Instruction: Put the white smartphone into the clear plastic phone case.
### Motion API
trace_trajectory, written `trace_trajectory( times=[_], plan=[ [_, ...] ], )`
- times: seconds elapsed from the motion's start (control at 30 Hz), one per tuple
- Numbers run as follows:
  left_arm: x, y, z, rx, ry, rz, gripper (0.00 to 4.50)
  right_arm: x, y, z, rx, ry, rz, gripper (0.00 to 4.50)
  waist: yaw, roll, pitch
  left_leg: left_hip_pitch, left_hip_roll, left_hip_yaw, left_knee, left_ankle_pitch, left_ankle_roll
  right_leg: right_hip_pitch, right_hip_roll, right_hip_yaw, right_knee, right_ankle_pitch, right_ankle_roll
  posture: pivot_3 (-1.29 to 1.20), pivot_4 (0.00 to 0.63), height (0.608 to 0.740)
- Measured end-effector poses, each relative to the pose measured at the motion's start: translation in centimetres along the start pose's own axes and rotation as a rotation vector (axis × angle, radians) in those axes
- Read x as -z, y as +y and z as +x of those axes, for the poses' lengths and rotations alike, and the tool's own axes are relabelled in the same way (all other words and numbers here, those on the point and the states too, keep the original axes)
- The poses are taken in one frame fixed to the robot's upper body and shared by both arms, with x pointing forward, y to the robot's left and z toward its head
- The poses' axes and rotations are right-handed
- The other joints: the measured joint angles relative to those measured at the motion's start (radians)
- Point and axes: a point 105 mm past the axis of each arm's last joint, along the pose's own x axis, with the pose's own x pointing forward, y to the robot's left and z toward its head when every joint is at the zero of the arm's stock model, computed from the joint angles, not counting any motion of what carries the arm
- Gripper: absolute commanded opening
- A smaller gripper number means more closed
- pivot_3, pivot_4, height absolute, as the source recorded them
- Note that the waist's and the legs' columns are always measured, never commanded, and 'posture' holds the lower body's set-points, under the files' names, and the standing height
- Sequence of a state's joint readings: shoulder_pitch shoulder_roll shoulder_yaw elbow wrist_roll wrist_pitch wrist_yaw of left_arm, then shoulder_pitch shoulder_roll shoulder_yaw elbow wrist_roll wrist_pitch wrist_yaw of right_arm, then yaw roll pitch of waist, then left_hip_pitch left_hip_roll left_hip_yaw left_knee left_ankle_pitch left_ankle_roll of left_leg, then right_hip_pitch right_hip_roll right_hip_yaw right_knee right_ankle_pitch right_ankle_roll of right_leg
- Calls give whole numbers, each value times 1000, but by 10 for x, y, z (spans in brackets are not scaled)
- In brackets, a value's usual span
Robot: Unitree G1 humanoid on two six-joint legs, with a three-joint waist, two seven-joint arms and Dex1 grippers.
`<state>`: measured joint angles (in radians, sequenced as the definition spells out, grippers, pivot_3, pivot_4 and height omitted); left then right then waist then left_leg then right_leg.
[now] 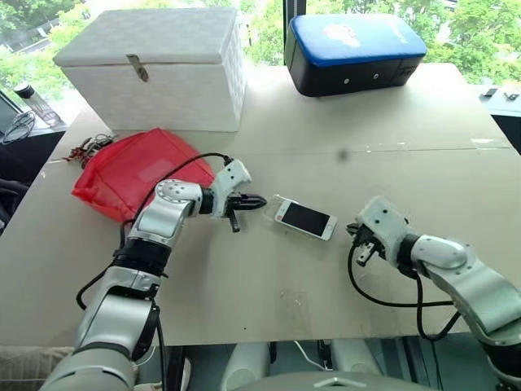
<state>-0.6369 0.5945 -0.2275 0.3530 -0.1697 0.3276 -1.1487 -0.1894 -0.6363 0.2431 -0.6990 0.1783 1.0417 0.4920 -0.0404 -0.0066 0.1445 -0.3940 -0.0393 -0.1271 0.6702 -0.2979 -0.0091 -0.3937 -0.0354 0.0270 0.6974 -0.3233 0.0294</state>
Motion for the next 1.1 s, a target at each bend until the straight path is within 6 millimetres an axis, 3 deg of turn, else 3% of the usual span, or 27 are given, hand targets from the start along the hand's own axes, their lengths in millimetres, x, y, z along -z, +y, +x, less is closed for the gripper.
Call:
trace_trajectory(
  times=[0.2,0.43,0.77,0.93,1.1],
  plan=[
    [3,-28,4,82,4,-12,29,-7,13,14,-69,6,-84,0,-4,0,0,0,1,-2,0,0,0,0,1,1,0,0,0,0,150,740],
    [3,-37,2,59,19,-74,29,-14,9,23,-158,81,-328,0,-5,-2,-1,1,1,-2,1,0,0,2,1,-1,0,0,0,0,150,740],
    [11,-56,2,-59,5,-271,29,-11,6,30,-232,108,-435,0,-2,-2,-2,16,1,-3,0,0,0,17,0,1,-2,0,0,0,150,740],
    [14,-51,7,-146,-12,-366,29,-18,-12,50,-183,105,-468,0,-2,-2,-2,33,1,-3,-1,-2,3,33,1,2,-1,0,0,0,150,740],
    [11,-55,12,-169,-56,-432,29,-21,-29,61,-158,110,-550,0,7,-2,-2,32,1,-4,-1,0,0,33,0,0,-3,0,0,0,150,740]
  ],
)
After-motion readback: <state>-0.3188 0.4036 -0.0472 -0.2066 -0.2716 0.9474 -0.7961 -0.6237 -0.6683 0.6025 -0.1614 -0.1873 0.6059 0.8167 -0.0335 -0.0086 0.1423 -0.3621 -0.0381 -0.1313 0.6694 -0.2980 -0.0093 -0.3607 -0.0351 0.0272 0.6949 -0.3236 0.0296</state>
